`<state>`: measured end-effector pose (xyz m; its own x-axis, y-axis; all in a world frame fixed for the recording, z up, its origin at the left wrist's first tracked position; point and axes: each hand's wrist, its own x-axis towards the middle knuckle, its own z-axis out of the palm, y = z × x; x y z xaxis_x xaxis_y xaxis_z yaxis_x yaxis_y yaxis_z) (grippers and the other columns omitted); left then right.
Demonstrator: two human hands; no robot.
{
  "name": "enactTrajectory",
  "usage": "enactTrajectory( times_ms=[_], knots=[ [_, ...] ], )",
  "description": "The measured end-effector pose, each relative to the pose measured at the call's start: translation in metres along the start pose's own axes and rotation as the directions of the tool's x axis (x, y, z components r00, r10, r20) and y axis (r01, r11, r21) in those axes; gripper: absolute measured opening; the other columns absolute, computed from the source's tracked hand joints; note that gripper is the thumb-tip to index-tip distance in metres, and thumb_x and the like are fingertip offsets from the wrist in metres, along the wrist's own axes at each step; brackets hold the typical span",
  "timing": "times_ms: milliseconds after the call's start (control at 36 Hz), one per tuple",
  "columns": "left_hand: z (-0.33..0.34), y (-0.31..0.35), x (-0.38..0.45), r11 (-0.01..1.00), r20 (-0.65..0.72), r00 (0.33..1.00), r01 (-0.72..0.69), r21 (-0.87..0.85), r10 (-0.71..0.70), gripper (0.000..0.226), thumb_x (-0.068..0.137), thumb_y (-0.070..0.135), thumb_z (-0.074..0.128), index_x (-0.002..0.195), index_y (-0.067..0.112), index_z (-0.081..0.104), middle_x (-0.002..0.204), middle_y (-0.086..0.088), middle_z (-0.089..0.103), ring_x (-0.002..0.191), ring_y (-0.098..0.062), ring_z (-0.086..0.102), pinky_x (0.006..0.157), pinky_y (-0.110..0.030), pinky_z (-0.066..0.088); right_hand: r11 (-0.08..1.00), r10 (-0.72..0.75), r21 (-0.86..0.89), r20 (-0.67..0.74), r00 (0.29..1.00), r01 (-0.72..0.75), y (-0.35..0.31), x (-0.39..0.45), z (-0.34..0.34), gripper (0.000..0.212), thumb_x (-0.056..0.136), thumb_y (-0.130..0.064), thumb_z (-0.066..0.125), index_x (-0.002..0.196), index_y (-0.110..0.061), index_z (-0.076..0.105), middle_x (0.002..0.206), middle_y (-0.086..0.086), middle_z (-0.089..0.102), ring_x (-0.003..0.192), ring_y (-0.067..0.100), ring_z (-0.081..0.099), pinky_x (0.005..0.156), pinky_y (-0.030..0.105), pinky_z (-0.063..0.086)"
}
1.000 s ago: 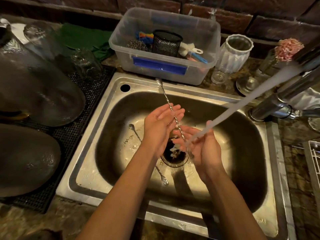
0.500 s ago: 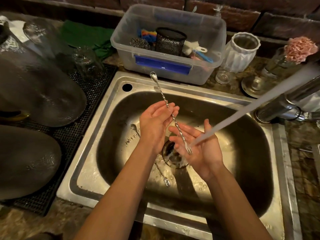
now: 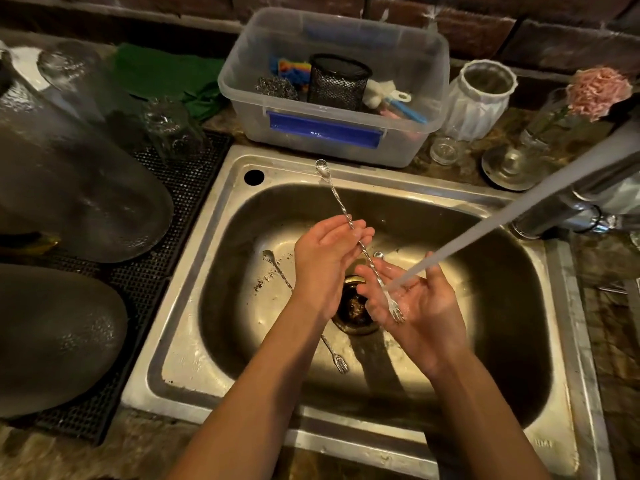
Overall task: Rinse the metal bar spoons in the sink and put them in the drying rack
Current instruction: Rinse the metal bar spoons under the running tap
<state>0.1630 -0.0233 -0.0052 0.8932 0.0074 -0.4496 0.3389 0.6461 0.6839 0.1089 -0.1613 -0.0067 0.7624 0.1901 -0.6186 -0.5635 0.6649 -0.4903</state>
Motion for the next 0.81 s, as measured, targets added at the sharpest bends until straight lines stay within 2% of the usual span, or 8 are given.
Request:
enactTrajectory(
  times_ms=[83, 167, 306, 500, 611, 694, 806],
  knots=[
    [-0.001, -0.004, -0.003, 1.000, 0.016, 1.000, 0.019, -0.011, -0.018, 0.028, 0.089, -0.005, 0.066, 0.116, -0.001, 0.061, 0.107, -0.019, 0.074, 0.094, -0.026, 0.075, 0.079, -0.026, 0.059, 1.000, -0.006, 0.010, 0.007, 1.000, 0.006, 0.002, -0.006, -0.002, 0.077, 0.095, -0.067, 0.033, 0.117, -0.004, 0.071, 0.124, 0.021, 0.069, 0.088, 0.028, 0.074, 0.075, 0.031, 0.057],
    [-0.004, -0.009, -0.006, 0.999, 0.019, 0.999, 0.035, -0.027, -0.034, 0.031, 0.087, -0.005, 0.067, 0.117, -0.002, 0.061, 0.106, -0.019, 0.075, 0.096, -0.028, 0.075, 0.080, -0.027, 0.059, 1.000, -0.017, -0.010, -0.015, 1.000, 0.017, 0.006, -0.012, -0.004, 0.078, 0.094, -0.067, 0.033, 0.122, -0.003, 0.066, 0.123, 0.019, 0.070, 0.089, 0.026, 0.074, 0.075, 0.031, 0.061],
    [-0.008, -0.016, -0.013, 0.996, 0.019, 0.998, 0.055, -0.071, -0.054, 0.030, 0.086, -0.010, 0.066, 0.114, -0.006, 0.061, 0.095, -0.018, 0.076, 0.088, -0.026, 0.075, 0.078, -0.029, 0.060, 1.000, -0.013, 0.004, -0.018, 1.000, 0.013, 0.014, -0.020, -0.007, 0.080, 0.094, -0.068, 0.031, 0.114, -0.003, 0.073, 0.124, 0.020, 0.069, 0.082, 0.024, 0.074, 0.065, 0.028, 0.060],
    [-0.006, -0.021, -0.022, 0.997, 0.020, 0.997, 0.070, -0.024, -0.069, 0.030, 0.085, -0.008, 0.068, 0.114, -0.003, 0.062, 0.106, -0.025, 0.073, 0.087, -0.027, 0.075, 0.080, -0.032, 0.061, 0.999, -0.036, 0.003, -0.031, 0.999, 0.036, 0.019, -0.032, -0.009, 0.078, 0.096, -0.066, 0.033, 0.116, -0.001, 0.071, 0.120, 0.022, 0.070, 0.079, 0.025, 0.075, 0.060, 0.027, 0.059],
    [-0.005, -0.021, -0.026, 0.996, 0.038, 0.996, 0.083, -0.019, -0.082, 0.029, 0.085, -0.007, 0.070, 0.113, -0.002, 0.063, 0.103, -0.022, 0.074, 0.088, -0.026, 0.076, 0.078, -0.030, 0.060, 0.999, -0.051, -0.008, -0.050, 0.997, 0.050, 0.019, -0.040, -0.005, 0.068, 0.097, -0.059, 0.040, 0.120, 0.000, 0.067, 0.119, 0.023, 0.071, 0.076, 0.025, 0.074, 0.058, 0.026, 0.056],
    [-0.004, -0.022, -0.030, 0.996, 0.039, 0.995, 0.094, -0.002, -0.094, 0.031, 0.085, -0.005, 0.071, 0.114, 0.002, 0.062, 0.106, -0.020, 0.075, 0.093, -0.027, 0.075, 0.079, -0.028, 0.060, 0.999, -0.051, -0.008, -0.057, 0.997, 0.051, 0.017, -0.046, -0.002, 0.062, 0.097, -0.054, 0.046, 0.115, -0.001, 0.071, 0.118, 0.022, 0.071, 0.076, 0.023, 0.073, 0.061, 0.026, 0.058],
    [-0.002, -0.022, -0.033, 0.995, 0.043, 0.994, 0.098, -0.015, -0.097, 0.033, 0.085, -0.006, 0.069, 0.116, 0.001, 0.061, 0.107, -0.020, 0.074, 0.095, -0.028, 0.075, 0.082, -0.030, 0.060, 0.996, -0.068, -0.070, -0.085, 0.994, 0.062, 0.014, -0.053, 0.003, 0.043, 0.095, -0.041, 0.057, 0.108, -0.005, 0.076, 0.117, 0.021, 0.072, 0.080, 0.023, 0.073, 0.068, 0.027, 0.058]
  ],
)
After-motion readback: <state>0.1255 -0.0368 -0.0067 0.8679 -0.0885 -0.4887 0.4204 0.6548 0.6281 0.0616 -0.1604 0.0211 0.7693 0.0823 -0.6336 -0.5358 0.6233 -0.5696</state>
